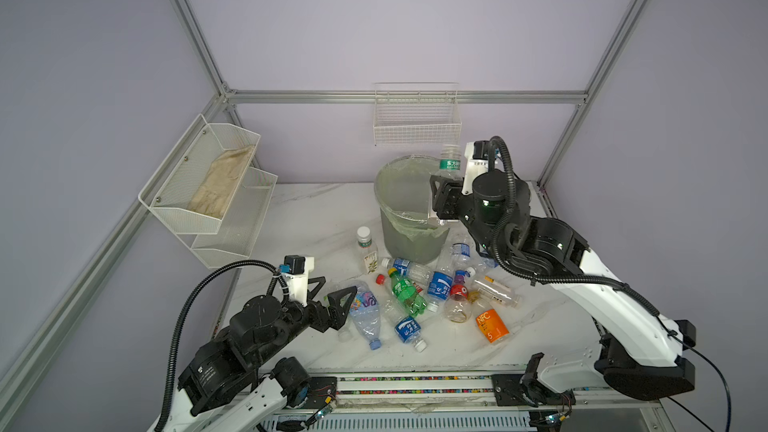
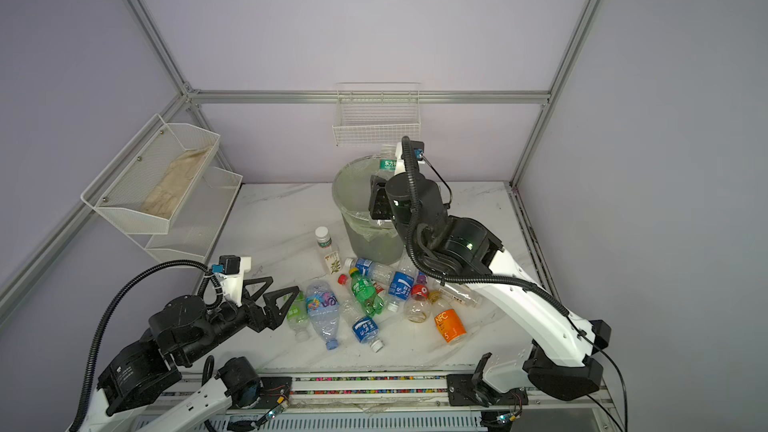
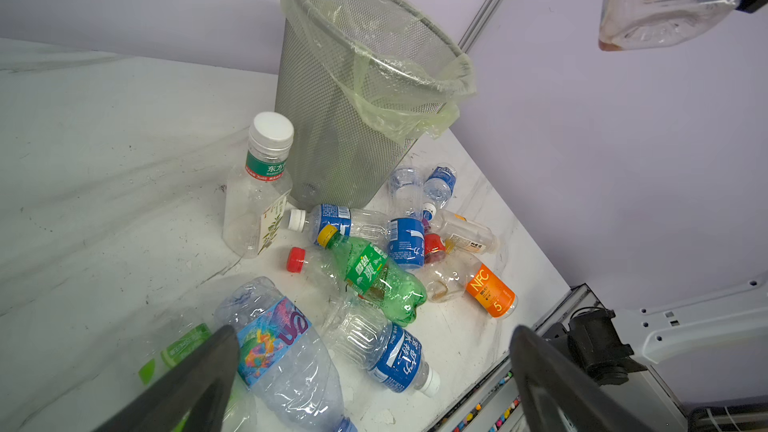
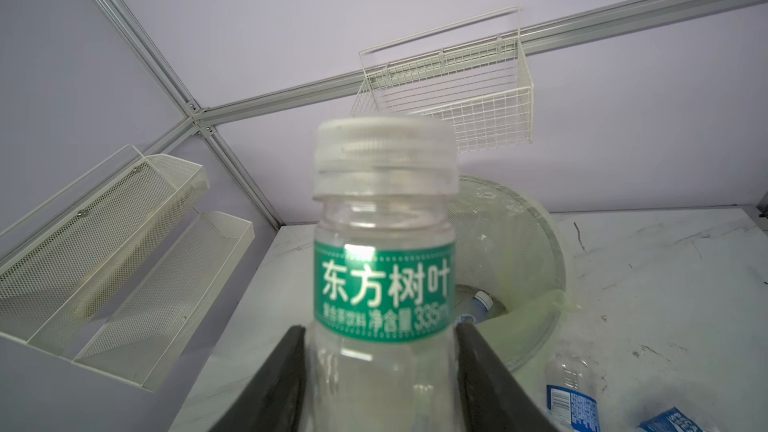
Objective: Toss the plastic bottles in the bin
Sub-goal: 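Lift the green-labelled bottle with the right gripper over the bin, then open the right gripper to drop the bottle into the bin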
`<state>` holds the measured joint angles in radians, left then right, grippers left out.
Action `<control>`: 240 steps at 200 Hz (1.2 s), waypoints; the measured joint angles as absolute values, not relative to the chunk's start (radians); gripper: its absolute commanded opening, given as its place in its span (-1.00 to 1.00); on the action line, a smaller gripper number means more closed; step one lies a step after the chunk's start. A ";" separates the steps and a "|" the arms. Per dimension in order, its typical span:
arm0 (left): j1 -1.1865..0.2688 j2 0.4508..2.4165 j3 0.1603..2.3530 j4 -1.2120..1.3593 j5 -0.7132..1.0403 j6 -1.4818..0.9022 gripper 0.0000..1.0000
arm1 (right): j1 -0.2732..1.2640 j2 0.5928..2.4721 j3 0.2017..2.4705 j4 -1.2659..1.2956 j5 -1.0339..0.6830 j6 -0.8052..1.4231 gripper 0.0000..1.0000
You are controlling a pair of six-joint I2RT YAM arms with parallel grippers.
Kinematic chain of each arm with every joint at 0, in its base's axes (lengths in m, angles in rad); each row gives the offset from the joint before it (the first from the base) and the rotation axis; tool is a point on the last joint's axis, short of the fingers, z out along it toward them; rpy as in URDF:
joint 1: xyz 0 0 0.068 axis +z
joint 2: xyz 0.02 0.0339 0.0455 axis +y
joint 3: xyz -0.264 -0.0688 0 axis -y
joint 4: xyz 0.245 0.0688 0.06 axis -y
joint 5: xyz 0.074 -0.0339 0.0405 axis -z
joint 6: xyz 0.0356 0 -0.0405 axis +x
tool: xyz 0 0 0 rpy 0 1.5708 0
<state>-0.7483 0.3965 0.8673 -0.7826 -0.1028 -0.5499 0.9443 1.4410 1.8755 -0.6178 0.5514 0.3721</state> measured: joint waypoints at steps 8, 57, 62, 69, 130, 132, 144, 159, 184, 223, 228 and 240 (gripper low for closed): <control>-0.748 0.396 0.867 -0.783 -0.102 -0.554 1.00 | 0.920 1.473 1.899 -0.618 0.533 0.368 -0.79; -0.748 0.395 0.867 -0.788 -0.100 -0.562 1.00 | 0.777 1.678 2.039 -0.638 0.420 0.352 -0.20; -0.748 0.395 0.867 -0.788 -0.099 -0.563 1.00 | 0.762 1.697 2.050 -0.645 0.406 0.352 0.09; -0.748 0.395 0.867 -0.789 -0.098 -0.565 1.00 | 0.736 1.732 2.078 -0.667 0.380 0.353 0.33; -0.748 0.395 0.867 -0.809 -0.097 -0.567 1.00 | 0.707 1.755 2.134 -0.754 0.318 0.325 0.95; -0.748 0.395 0.867 -0.810 -0.097 -0.567 1.00 | 0.709 1.744 2.130 -0.753 0.315 0.325 0.95; -0.748 0.395 0.867 -0.811 -0.097 -0.567 1.00 | 0.717 1.682 2.117 -0.749 0.303 0.323 0.95; -0.748 0.397 0.867 -0.811 -0.096 -0.569 1.00 | 0.718 1.608 2.100 -0.732 0.286 0.324 0.95; -0.748 0.411 0.867 -0.811 -0.091 -0.575 1.00 | 0.716 1.472 2.002 -0.668 0.240 0.332 0.95; -0.748 0.418 0.867 -0.814 -0.080 -0.592 1.00 | 0.714 1.247 1.700 -0.525 0.136 0.363 0.95; -0.748 0.418 0.867 -0.815 -0.079 -0.593 1.00 | 0.714 1.228 1.676 -0.512 0.128 0.369 0.95; -0.748 0.418 0.867 -0.818 -0.075 -0.595 1.00 | 0.714 1.181 1.619 -0.473 0.112 0.389 0.95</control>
